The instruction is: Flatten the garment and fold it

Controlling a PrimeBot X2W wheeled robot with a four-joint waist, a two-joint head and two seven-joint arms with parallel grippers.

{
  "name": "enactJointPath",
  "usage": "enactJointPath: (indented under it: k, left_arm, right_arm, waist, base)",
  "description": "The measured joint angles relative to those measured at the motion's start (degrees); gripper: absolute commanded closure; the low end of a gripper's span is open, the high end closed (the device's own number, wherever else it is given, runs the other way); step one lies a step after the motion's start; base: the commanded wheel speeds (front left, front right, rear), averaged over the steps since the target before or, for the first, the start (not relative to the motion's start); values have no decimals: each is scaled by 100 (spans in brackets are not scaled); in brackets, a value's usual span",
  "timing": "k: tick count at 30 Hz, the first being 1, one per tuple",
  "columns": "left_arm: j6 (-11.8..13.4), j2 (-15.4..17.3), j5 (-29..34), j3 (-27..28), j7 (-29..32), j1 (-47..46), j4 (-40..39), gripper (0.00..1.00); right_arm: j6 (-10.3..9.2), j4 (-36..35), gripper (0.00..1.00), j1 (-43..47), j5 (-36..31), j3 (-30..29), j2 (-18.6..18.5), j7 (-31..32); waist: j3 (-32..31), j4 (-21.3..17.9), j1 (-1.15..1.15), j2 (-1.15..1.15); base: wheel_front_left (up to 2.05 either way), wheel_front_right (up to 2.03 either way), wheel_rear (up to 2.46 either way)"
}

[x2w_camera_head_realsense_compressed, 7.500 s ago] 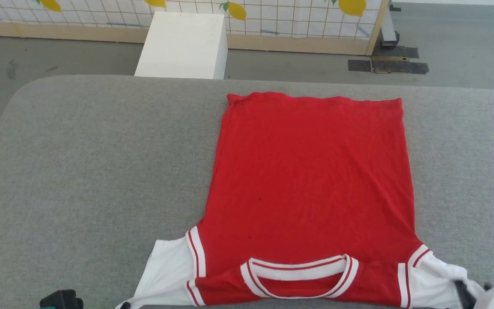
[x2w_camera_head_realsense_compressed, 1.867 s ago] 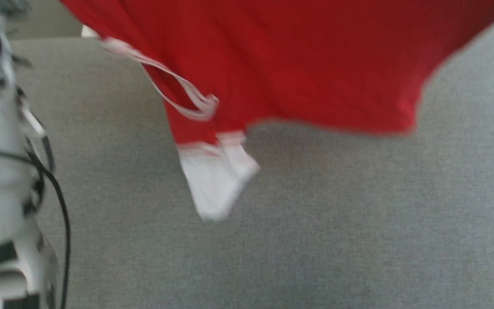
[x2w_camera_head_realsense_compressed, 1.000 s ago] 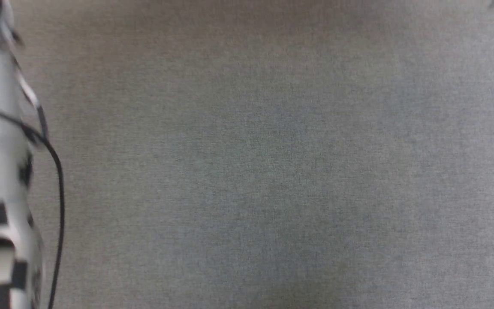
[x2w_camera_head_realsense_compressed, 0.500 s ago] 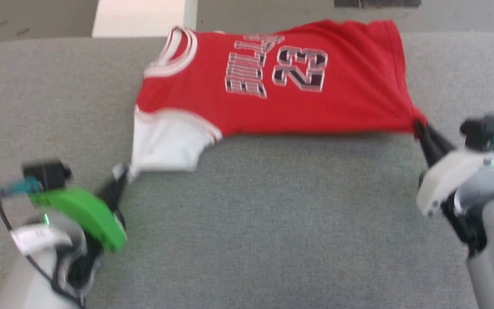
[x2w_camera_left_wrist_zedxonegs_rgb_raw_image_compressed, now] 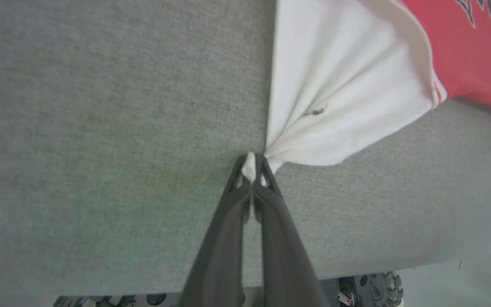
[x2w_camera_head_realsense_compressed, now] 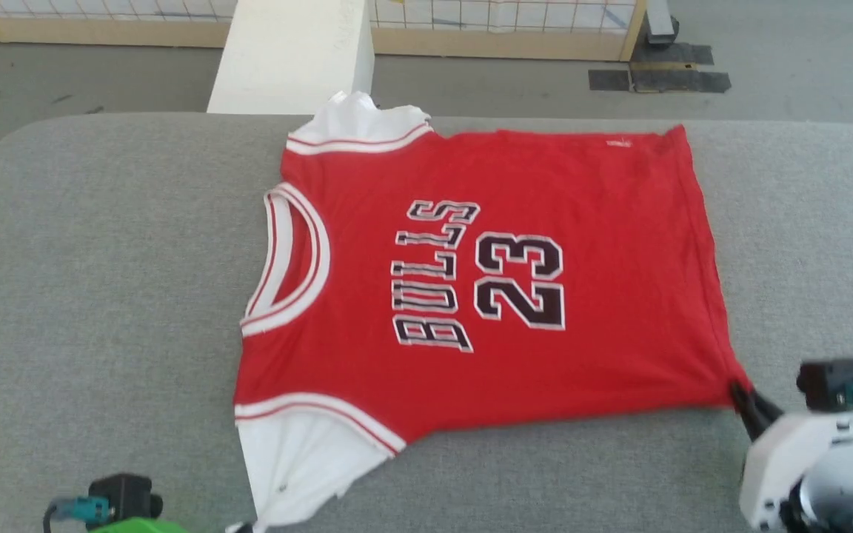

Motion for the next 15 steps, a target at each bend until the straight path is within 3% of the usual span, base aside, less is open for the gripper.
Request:
enactJointPath:
  k: [8, 15]
  left_arm:
    - [168, 8, 118, -35, -207, 498, -174, 100]
    - [-101, -244, 1312, -319, -1874, 180, 21, 100]
  right_arm:
    - [0, -475, 100, 931, 26, -242, 121, 361]
    - [0, -468, 100, 1109, 22, -220, 277, -712]
  waist:
    - [-93, 83, 0, 0]
    - [-119, 37, 0, 0]
  base:
    - [0, 0, 0]
    - [0, 0, 0]
